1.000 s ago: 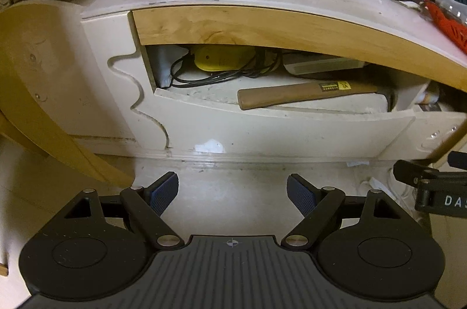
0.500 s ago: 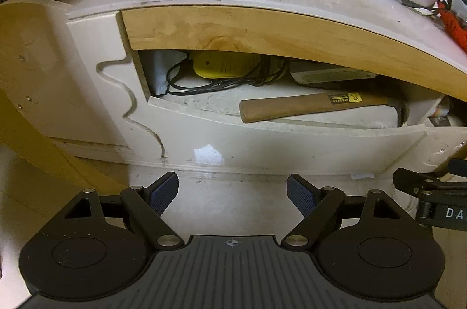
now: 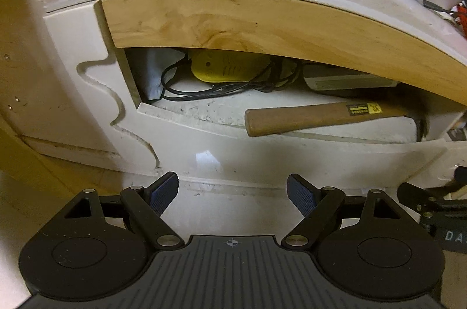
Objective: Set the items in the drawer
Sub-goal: 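Move both grippers toward the white drawer under the wooden shelf, then close the left gripper on one drawer side edge while the right gripper grips the other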
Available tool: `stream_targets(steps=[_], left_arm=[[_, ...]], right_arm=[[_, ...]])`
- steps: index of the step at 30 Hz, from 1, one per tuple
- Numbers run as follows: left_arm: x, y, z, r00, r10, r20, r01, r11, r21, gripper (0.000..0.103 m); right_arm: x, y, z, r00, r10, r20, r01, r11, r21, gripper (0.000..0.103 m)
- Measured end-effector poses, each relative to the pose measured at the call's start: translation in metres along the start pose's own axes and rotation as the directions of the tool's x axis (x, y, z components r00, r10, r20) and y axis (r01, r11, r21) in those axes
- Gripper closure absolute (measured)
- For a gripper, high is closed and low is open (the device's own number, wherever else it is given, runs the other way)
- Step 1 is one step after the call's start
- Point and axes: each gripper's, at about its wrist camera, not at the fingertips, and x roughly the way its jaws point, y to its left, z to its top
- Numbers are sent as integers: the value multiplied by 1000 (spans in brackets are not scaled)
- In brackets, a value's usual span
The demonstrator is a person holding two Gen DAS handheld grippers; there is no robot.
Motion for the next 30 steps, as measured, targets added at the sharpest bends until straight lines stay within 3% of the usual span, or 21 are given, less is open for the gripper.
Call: stream_targets(steps=[13, 30], left_arm=[[41, 2, 5, 1000, 13, -24, -13, 1000, -27, 21], [65, 4, 17, 996, 76, 41, -77, 997, 16, 21]], right_arm=[[32, -5, 1, 1000, -19, -5, 19, 1000, 18, 0], [66, -8, 4, 999, -42, -4, 42, 998, 39, 0]])
